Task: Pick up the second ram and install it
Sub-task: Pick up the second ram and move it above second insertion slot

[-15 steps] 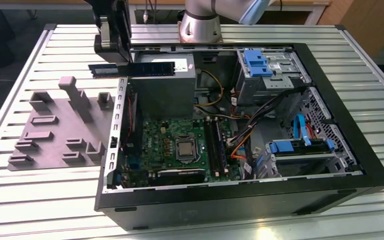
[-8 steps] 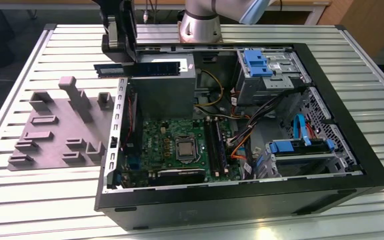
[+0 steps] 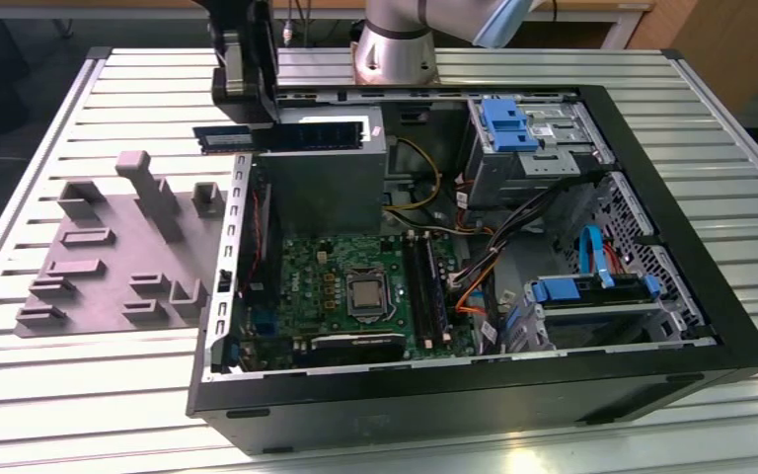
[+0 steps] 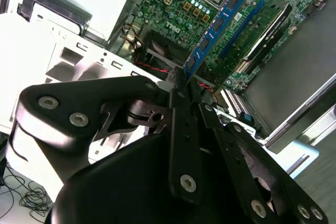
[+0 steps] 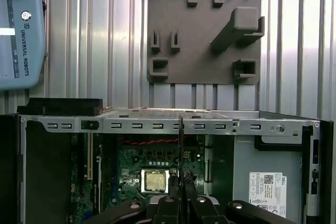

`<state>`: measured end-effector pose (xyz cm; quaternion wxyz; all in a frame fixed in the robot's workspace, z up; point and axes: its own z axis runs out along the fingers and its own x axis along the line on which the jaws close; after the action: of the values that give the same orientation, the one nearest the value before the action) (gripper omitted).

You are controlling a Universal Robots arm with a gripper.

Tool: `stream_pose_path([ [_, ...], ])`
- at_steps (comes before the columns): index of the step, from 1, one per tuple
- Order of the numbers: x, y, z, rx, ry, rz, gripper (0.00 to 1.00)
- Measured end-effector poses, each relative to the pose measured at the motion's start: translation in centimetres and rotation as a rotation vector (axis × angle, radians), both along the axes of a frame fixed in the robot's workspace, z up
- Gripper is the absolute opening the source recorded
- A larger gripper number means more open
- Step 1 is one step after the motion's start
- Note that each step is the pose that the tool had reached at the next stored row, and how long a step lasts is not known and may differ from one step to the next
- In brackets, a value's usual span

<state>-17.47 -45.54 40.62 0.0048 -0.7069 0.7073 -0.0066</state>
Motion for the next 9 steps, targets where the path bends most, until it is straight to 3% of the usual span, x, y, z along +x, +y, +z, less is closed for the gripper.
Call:
stream_pose_path([
  [9, 0.07, 0.01, 0.0, 0.0, 0.0, 0.0, 0.14],
])
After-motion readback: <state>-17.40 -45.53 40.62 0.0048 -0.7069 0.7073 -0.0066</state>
